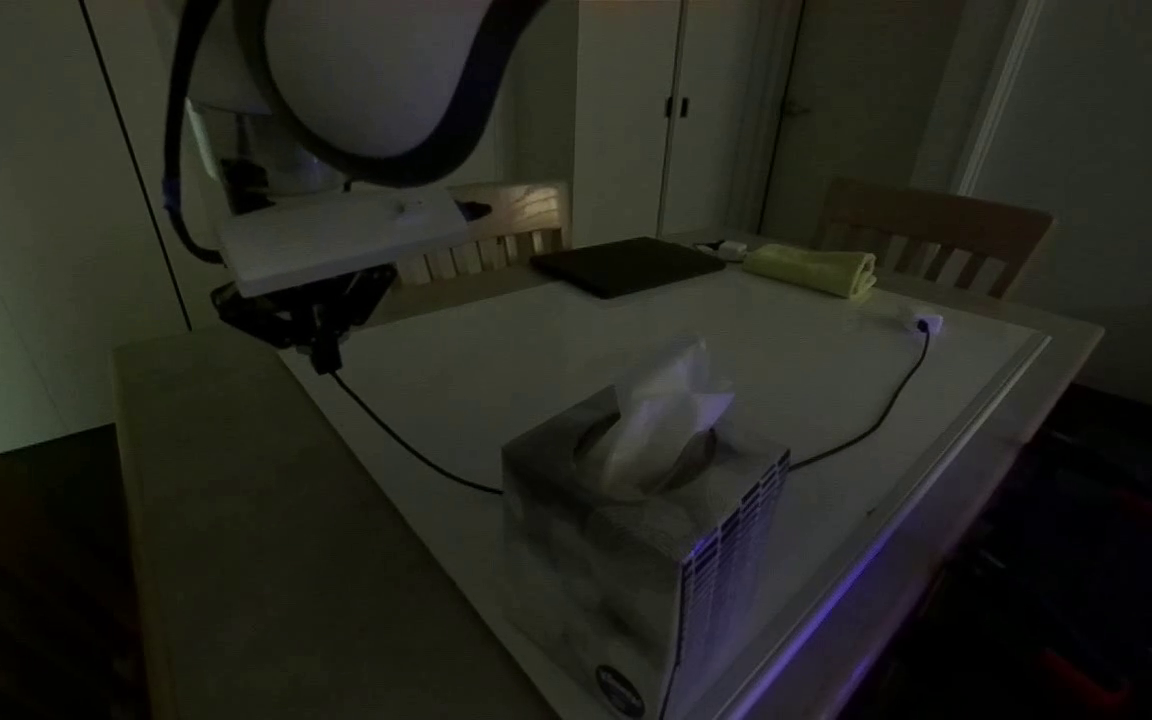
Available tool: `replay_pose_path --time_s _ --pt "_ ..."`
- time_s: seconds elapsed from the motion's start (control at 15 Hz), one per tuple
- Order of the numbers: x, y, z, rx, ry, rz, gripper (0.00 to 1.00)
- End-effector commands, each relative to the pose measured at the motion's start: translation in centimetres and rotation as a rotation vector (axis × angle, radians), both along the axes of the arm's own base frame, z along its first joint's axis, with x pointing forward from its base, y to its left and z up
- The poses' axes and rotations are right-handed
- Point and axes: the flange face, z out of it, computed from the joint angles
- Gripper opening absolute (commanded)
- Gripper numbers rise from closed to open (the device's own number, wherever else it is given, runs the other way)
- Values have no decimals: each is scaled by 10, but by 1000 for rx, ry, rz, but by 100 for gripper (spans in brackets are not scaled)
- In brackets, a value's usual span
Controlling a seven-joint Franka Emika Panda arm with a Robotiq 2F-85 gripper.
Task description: Straighten the cable
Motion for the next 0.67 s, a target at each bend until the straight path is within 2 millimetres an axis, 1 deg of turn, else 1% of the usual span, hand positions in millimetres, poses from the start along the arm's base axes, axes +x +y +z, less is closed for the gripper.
replay_pose_path --time_s 0.0,0.13,0.2,0.27,0.6 --pt "1 1 0 -2 -1 -1 7" --pt "1 0 0 -3 -2 -3 7" --pt "2 0 0 -3 -3 -3 2" --pt "2 2 1 0 -4 23 2" --pt "-4 25 -5 -43 -5 231 2"
